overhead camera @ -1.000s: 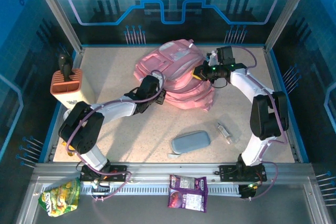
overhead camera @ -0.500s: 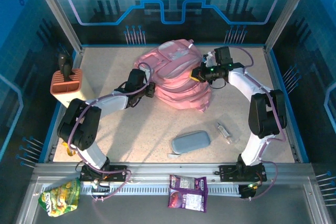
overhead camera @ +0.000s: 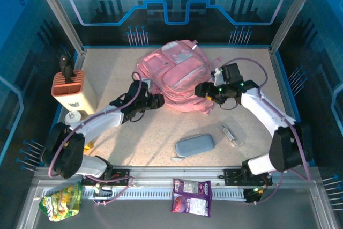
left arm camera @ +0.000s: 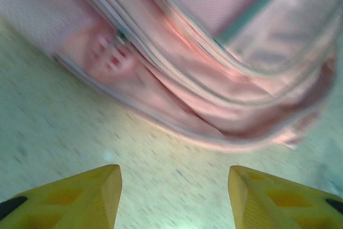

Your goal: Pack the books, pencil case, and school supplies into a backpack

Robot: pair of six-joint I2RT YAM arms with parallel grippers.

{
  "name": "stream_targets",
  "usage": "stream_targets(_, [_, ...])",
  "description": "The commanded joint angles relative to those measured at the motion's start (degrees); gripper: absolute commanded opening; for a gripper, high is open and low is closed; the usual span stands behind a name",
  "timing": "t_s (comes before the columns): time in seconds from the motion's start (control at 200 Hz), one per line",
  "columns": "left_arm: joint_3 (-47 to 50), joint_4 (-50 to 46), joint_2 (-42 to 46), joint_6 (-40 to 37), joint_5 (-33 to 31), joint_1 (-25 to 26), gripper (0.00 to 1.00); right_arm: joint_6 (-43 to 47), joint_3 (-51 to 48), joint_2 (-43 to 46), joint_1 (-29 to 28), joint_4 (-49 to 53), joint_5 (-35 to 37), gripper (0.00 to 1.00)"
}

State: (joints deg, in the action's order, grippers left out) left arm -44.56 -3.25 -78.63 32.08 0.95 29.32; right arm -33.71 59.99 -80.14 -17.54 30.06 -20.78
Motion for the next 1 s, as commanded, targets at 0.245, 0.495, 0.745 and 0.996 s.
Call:
stream_targets(0.245, [1.52, -5.70, 1.22, 12.66, 3.56, 13.27, 0.61, -6.23, -17.84, 14.86, -8.44, 10.77, 7.50, 0.88])
stream_targets(0.495, [1.56, -9.21, 0.58, 12.82, 2.62, 19.44, 0.62, -13.72, -25.27, 23.62, -14.08, 14.45, 12.02, 0.91])
stream_targets(0.745, [4.70, -8.25, 1.55, 13.62, 4.33, 20.95, 0.63, -21.94, -31.31, 24.02, -22.56, 5.23, 11.35, 0.91])
stream_targets(0.996, [8.39, -6.36, 2.41, 15.29, 5.99, 21.38, 0.62, -22.38, -27.51, 15.10, -24.17, -7.42, 10.18, 0.90])
